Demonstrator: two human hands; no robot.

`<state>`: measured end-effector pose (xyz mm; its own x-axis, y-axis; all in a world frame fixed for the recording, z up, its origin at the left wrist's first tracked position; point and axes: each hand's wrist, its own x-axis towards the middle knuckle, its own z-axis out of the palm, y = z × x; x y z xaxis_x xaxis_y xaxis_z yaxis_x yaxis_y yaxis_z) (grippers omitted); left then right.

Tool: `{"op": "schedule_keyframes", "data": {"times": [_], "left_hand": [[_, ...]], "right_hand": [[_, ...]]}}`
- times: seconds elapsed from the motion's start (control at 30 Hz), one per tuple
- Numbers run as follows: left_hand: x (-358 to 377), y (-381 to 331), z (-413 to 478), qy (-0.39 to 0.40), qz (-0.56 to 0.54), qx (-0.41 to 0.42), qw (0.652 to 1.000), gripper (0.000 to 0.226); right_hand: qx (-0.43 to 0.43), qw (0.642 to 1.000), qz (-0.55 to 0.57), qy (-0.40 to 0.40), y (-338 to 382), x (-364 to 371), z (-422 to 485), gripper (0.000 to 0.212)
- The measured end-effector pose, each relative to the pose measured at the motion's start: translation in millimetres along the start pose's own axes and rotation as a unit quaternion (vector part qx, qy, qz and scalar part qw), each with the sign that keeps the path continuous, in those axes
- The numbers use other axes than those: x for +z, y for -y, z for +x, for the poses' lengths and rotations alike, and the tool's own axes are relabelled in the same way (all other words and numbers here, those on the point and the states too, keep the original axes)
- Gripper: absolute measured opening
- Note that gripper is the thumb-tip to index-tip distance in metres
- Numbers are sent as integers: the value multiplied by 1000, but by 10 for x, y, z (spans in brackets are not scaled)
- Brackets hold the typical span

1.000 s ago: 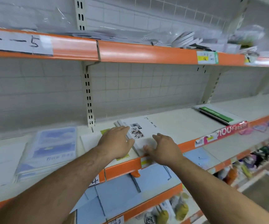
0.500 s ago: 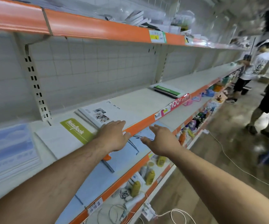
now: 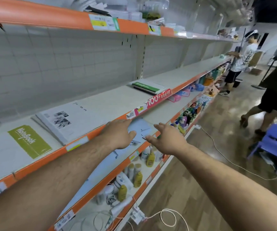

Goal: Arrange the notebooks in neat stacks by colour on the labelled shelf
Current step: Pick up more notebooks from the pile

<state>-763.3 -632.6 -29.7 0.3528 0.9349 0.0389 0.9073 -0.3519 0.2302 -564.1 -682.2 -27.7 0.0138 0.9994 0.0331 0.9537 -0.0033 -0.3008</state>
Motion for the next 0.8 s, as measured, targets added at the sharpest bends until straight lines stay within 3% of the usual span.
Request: {"op": "schedule_keyframes", "data": {"times": [0.37, 0.8], "left_hand": [[219, -1032, 858, -9, 5, -29, 1000, 68], [240, -1224, 2263, -36, 13, -26, 999, 54]], "right_hand": [[-22, 999, -20, 17, -1224, -452, 484, 78], [-58, 998, 20, 2, -1742, -566, 1755, 77]]}}
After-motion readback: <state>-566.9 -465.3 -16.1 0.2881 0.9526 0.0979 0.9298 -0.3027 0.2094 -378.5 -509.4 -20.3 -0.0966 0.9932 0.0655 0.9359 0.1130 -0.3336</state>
